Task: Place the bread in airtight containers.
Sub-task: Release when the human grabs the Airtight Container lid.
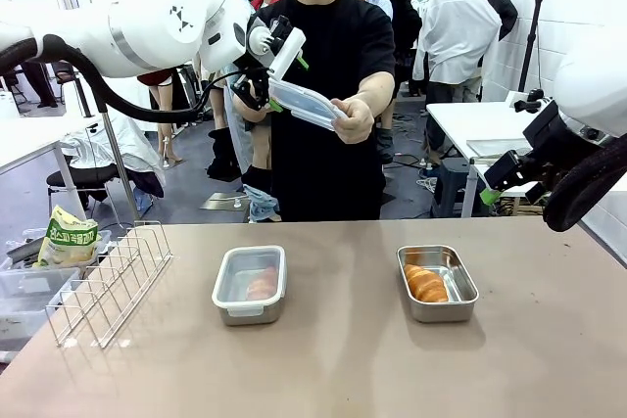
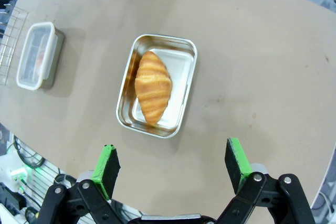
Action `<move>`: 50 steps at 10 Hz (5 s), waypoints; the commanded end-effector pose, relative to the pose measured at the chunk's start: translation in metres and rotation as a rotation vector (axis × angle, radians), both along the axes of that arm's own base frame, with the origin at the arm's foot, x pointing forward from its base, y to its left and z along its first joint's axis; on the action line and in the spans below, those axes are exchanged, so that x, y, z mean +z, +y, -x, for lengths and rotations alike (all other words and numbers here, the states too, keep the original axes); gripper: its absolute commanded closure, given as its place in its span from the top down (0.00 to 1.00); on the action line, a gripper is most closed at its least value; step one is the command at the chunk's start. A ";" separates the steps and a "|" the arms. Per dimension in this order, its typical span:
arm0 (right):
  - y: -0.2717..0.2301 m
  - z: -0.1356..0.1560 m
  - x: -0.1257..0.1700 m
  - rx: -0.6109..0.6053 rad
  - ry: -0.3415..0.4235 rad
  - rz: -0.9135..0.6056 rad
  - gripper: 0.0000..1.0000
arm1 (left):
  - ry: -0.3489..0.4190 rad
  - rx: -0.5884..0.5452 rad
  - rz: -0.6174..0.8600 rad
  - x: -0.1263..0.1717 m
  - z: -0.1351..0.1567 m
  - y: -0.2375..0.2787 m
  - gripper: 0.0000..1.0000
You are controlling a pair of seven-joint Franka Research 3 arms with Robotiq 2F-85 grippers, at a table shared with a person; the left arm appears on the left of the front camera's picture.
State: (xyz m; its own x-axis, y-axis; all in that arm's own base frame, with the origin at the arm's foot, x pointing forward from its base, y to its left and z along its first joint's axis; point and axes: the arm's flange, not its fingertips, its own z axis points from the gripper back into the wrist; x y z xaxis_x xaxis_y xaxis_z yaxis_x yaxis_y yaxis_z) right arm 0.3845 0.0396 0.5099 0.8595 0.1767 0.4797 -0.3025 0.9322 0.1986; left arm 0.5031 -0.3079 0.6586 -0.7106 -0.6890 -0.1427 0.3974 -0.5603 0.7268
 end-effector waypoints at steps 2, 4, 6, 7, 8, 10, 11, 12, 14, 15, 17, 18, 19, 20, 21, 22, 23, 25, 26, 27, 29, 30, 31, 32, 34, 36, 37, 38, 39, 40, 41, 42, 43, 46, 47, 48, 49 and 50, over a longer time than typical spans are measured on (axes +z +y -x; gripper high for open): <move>0.000 -0.001 0.000 0.000 0.002 0.000 1.00 | -0.001 0.000 -0.001 0.000 0.000 0.000 1.00; 0.000 -0.001 0.000 0.000 0.002 0.000 1.00 | -0.001 0.000 -0.001 0.000 0.000 0.000 1.00; 0.000 -0.001 0.000 0.000 0.002 0.000 1.00 | -0.001 0.000 -0.001 0.000 0.000 0.000 1.00; 0.000 -0.001 0.000 0.000 0.002 0.000 1.00 | -0.001 0.000 -0.001 0.000 0.000 0.000 1.00; 0.000 -0.001 0.000 0.000 0.002 0.000 1.00 | -0.001 0.000 -0.001 0.000 0.000 0.000 1.00; 0.000 -0.001 0.000 0.000 0.002 0.000 1.00 | -0.001 0.000 -0.001 0.000 0.000 0.000 1.00; 0.000 -0.001 0.000 0.000 0.002 0.000 1.00 | -0.001 0.000 -0.001 0.000 0.000 0.000 1.00; 0.000 -0.001 0.000 0.000 0.002 0.000 1.00 | -0.001 0.000 -0.001 0.000 0.000 0.000 1.00; 0.000 -0.001 0.000 0.000 0.002 0.000 1.00 | -0.001 0.000 -0.001 0.000 0.000 0.000 1.00; 0.000 -0.001 0.000 0.000 0.002 0.000 1.00 | -0.001 0.000 -0.001 0.000 0.000 0.000 1.00; 0.000 -0.001 0.000 0.000 0.002 0.000 1.00 | -0.001 0.000 -0.001 0.000 0.000 0.000 1.00; 0.000 -0.001 0.000 0.000 0.002 0.000 1.00 | -0.001 0.000 -0.001 0.000 0.000 0.000 1.00; 0.000 -0.001 0.000 0.000 0.002 0.000 1.00 | -0.001 0.000 -0.001 0.000 0.000 0.000 1.00; 0.000 -0.001 0.000 0.000 0.002 0.000 1.00 | -0.001 0.000 -0.001 0.000 0.000 0.000 1.00; 0.000 -0.001 0.000 0.000 0.002 0.000 1.00 | -0.001 0.000 -0.001 0.000 0.000 0.000 1.00; 0.000 -0.001 0.000 0.000 0.002 0.000 1.00 | -0.001 0.000 -0.001 0.000 0.000 0.000 1.00; 0.000 -0.001 0.000 0.000 0.002 0.000 1.00 | -0.001 0.000 -0.001 0.000 0.000 0.000 1.00; 0.000 -0.001 0.000 0.000 0.002 0.000 1.00 | -0.001 0.000 -0.001 0.000 0.000 0.000 1.00; 0.000 -0.001 0.000 0.000 0.002 0.000 1.00 | -0.001 0.000 -0.001 0.000 0.000 0.000 1.00; 0.000 -0.001 0.000 0.000 0.002 0.000 1.00 | -0.001 0.000 -0.001 0.000 0.000 0.000 1.00; 0.000 -0.001 0.000 0.000 0.002 0.000 1.00 | -0.001 0.000 -0.001 0.000 0.000 0.000 1.00; 0.000 -0.001 0.000 0.000 0.002 0.000 1.00 | -0.001 0.000 -0.001 0.000 0.000 0.000 1.00; 0.000 -0.001 0.000 0.000 0.002 0.000 1.00 | -0.001 0.000 -0.001 0.000 0.000 0.000 1.00; 0.000 -0.001 0.000 0.000 0.002 0.000 1.00 | -0.001 0.000 -0.001 0.000 0.000 0.000 1.00; 0.000 -0.001 0.000 0.000 0.002 0.000 1.00 | -0.001 0.000 -0.001 0.000 0.000 0.000 1.00; 0.000 -0.001 0.000 0.000 0.002 0.000 1.00 | -0.001 0.000 -0.001 0.000 0.000 0.000 1.00; 0.000 -0.001 0.000 0.000 0.002 0.000 1.00 | -0.001 0.000 -0.001 0.000 0.000 0.000 1.00; 0.000 -0.001 0.000 0.000 0.002 0.000 1.00 | -0.001 0.000 -0.001 0.000 0.000 0.000 1.00; 0.000 -0.001 0.000 0.000 0.002 0.000 1.00 | -0.001 0.000 -0.001 0.000 0.000 0.000 1.00; 0.000 -0.001 0.000 0.000 0.002 0.000 1.00 | -0.001 0.000 -0.001 0.000 0.000 0.000 1.00; 0.000 -0.001 0.000 0.000 0.002 0.000 1.00 | -0.001 0.000 -0.001 0.000 0.000 0.000 1.00; 0.000 -0.001 0.000 0.000 0.002 0.000 1.00 | -0.001 0.000 -0.001 0.000 0.000 0.000 1.00; 0.000 -0.001 0.000 0.000 0.002 0.000 1.00 | -0.001 0.000 -0.001 0.000 0.000 0.000 1.00; 0.000 -0.001 0.000 0.000 0.002 0.000 1.00 | -0.001 0.000 -0.001 0.000 0.000 0.000 1.00; 0.000 -0.001 0.000 0.000 0.002 0.000 1.00 | -0.001 0.000 -0.001 0.000 0.000 0.000 1.00; 0.000 -0.001 0.000 0.000 0.002 0.000 1.00 | -0.001 0.000 -0.001 0.000 0.000 0.000 1.00; 0.000 -0.001 0.000 0.000 0.002 0.000 1.00 | -0.001 0.000 -0.001 0.000 0.000 0.000 1.00; 0.000 -0.001 0.000 0.000 0.002 0.000 1.00 | -0.001 0.000 -0.001 0.000 0.000 0.000 1.00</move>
State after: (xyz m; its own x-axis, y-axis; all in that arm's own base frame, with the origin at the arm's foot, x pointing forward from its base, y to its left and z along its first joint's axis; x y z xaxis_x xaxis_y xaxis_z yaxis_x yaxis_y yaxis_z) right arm 0.3845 0.0396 0.5099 0.8595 0.1767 0.4797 -0.3025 0.9322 0.1986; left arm 0.5028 -0.3085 0.6582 -0.7113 -0.6882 -0.1429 0.3970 -0.5611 0.7263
